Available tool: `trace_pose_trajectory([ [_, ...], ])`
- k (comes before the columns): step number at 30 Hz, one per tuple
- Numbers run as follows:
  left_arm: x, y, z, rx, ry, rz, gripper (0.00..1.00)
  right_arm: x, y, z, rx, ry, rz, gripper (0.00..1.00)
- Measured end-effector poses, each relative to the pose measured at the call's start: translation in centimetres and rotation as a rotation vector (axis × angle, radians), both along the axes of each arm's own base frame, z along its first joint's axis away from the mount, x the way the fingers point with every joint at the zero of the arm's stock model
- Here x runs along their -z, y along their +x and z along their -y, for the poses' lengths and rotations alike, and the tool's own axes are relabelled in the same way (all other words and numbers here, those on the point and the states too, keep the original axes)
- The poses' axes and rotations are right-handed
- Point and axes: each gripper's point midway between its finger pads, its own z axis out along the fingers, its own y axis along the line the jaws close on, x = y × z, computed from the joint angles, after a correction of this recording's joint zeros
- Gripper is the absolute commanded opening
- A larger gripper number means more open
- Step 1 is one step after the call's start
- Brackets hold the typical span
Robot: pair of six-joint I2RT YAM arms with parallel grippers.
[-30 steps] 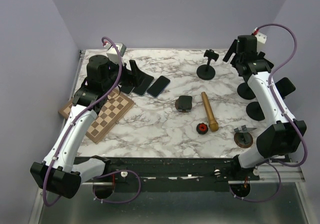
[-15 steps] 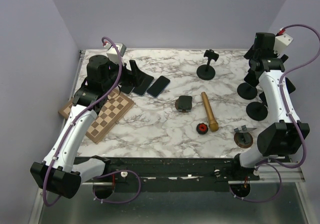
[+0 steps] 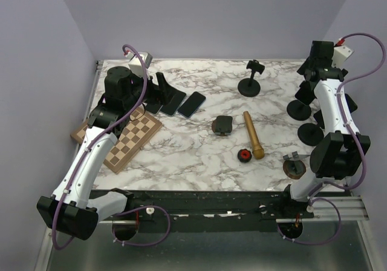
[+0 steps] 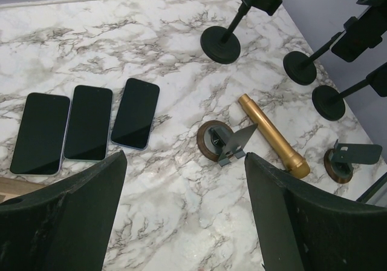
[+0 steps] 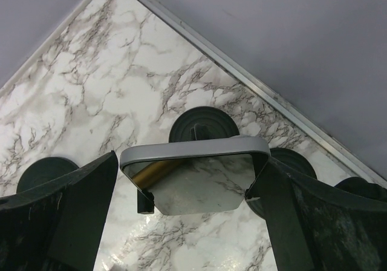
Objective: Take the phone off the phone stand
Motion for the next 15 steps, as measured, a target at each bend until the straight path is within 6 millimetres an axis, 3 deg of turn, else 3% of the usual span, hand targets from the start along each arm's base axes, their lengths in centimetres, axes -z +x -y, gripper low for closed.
trace_pose_trajectory([
  [8, 0.0, 0.0, 0.0, 0.000, 0.000, 0.000, 0.87, 0.9, 0.3, 0.2, 0.008, -0.008, -0.001, 0.85],
  [15, 0.0, 0.0, 0.0, 0.000, 0.000, 0.000, 0.87, 1.5, 0.1, 0.5, 0.008, -0.022, -0.015, 0.50],
])
